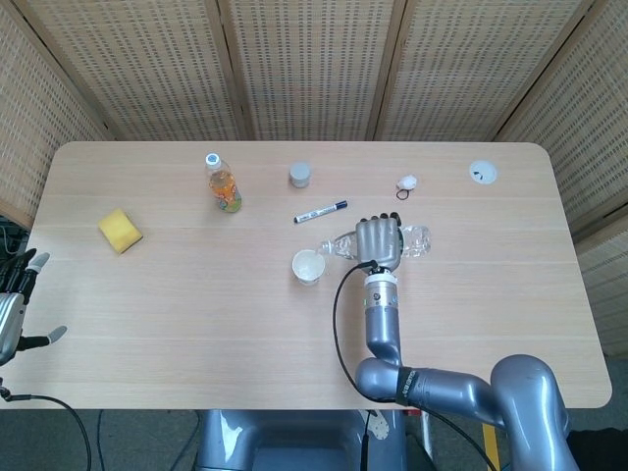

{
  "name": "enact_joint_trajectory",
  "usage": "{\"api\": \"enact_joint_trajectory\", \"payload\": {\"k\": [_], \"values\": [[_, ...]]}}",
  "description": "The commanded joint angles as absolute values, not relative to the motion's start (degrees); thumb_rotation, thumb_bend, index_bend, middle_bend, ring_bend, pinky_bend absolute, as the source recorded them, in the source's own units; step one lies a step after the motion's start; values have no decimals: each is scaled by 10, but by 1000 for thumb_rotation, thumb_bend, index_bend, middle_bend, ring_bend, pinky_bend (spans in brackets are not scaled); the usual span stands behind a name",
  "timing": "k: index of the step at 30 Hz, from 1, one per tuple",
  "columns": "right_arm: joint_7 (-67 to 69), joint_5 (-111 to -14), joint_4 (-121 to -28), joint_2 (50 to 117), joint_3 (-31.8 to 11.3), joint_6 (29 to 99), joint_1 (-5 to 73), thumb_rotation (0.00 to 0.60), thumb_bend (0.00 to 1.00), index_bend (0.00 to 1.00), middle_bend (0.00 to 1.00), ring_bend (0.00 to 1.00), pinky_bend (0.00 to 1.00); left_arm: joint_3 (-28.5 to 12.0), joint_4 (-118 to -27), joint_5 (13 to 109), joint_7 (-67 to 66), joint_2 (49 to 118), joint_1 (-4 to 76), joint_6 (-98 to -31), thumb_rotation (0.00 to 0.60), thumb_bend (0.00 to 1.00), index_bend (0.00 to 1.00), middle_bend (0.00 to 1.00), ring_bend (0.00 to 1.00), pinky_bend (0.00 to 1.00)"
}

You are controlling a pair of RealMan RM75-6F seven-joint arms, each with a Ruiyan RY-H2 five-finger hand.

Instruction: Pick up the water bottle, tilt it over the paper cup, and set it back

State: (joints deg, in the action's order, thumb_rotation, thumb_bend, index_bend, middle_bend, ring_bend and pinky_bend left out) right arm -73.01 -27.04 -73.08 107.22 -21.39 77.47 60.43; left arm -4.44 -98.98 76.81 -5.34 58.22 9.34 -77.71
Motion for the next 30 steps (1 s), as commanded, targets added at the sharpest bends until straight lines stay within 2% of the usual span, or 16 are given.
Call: {"api": "enact_joint_trajectory", "payload": {"k": [1, 30], "values": [[-731, -271, -731, 1073, -215, 775, 604, 600, 842, 534, 637, 671, 858, -44, -990, 768, -53, 582, 93, -777, 600, 0, 0, 0, 0, 0], [-736, -280, -731, 1079, -218, 776, 597, 600, 842, 534, 637, 674, 860, -44, -990, 770, -49, 580, 92, -780, 600, 0, 0, 0, 0, 0]]}}
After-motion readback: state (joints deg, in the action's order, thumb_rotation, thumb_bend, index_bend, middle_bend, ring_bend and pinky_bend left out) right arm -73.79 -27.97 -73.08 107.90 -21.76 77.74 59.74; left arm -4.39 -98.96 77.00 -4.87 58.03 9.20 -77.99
